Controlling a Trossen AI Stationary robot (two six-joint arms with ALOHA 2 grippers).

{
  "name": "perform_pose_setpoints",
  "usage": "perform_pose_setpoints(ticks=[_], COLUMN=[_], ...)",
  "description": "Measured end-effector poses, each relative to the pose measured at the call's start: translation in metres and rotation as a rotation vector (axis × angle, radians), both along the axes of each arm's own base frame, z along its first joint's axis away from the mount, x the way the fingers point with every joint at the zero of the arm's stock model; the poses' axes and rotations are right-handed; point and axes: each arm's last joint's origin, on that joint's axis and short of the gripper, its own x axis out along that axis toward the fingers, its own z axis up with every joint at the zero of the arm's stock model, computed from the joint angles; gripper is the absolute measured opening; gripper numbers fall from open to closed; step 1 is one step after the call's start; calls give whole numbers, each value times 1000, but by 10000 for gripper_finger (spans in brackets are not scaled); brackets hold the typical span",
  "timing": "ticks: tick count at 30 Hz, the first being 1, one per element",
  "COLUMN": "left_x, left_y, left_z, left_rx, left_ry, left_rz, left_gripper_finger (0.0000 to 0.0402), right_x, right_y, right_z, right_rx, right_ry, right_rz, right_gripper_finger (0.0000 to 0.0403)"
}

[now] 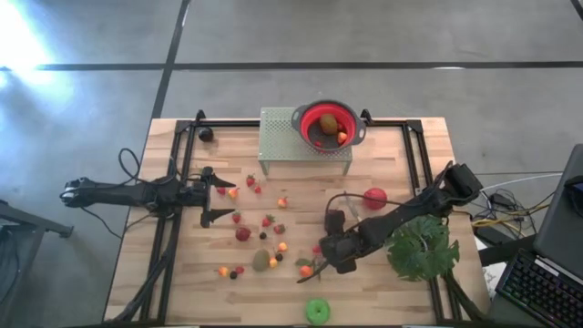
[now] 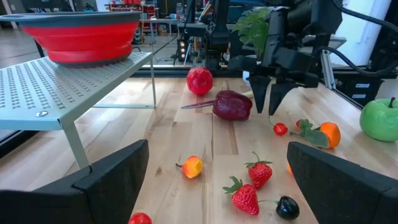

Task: Pick & Place Fruit
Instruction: Put the red cherry into the black strainer bowl on the shelf

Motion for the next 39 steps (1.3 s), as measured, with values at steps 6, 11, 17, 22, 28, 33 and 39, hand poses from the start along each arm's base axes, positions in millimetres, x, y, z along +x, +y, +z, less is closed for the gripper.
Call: perform_pose_setpoints(ticks=[6, 11, 17, 22, 28, 33, 39], left_x=[0, 0, 0, 0, 0, 0, 0], left_y=[0, 0, 0, 0, 0, 0, 0], left_z=[0, 0, 0, 0, 0, 0, 0], left_rx=[0, 0, 0, 0, 0, 0, 0], left_ry=[0, 0, 0, 0, 0, 0, 0], left_rz=[0, 0, 0, 0, 0, 0, 0], left_gripper_finger=[388, 388, 388, 388, 388, 388, 388], right_x=[-1, -1, -1, -2, -2, -2, -2], right_y=[0, 0, 0, -1, 0, 0, -1], right_z=[-5, -7, -10, -11, -11, -11, -11], right_rx=[16, 27, 43, 41, 65, 69, 69], right_ry=[-21, -42, -68, -66, -52, -47, -46], right_rz=[-11, -11, -17, -17, -4, -2, -3], right_gripper_finger=[99, 88, 76, 65, 41, 13, 9])
